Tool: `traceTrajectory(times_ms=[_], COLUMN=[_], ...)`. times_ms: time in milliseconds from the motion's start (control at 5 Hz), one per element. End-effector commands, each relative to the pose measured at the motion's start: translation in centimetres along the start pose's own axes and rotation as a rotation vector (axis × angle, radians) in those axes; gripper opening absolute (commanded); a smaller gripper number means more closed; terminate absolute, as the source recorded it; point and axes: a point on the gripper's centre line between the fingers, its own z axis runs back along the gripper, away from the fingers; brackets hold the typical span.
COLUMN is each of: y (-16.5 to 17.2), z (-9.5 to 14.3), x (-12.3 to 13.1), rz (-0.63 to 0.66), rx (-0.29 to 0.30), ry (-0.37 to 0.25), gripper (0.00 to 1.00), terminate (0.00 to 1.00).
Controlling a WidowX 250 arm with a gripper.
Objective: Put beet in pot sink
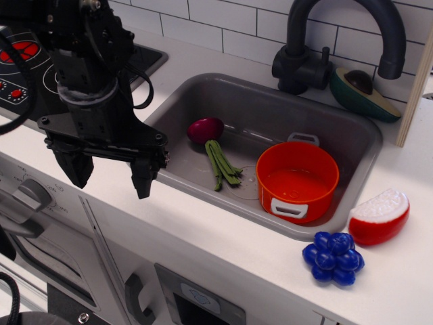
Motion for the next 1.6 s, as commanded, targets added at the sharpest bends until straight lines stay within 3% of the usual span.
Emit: traceTrajectory(times_ms=[0,200,400,800,1000,1200,1400], y=[0.0,-2.4,-2.7,-3.6,-4.6,-5.6,-5.9], z=[0.0,-1.8,-1.8,-1.8,-2.2,-2.9,-4.3], x=[0.0,2.6,4.7,9.2,10.1,10.7,11.2], rz=[0.0,0.167,0.271,0.443,0.522,0.583,0.647], rx=[0.0,0.002,-0.041,-0.054,-0.063,-0.07,-0.044], ry=[0.0,-0.019,-0.034,-0.127,-0.162,-0.156,-0.174], gripper=[1.0,1.0,1.0,1.0,1.0,1.0,1.0], terminate=[0.0,0.0,0.0,0.0,0.0,0.0,0.0])
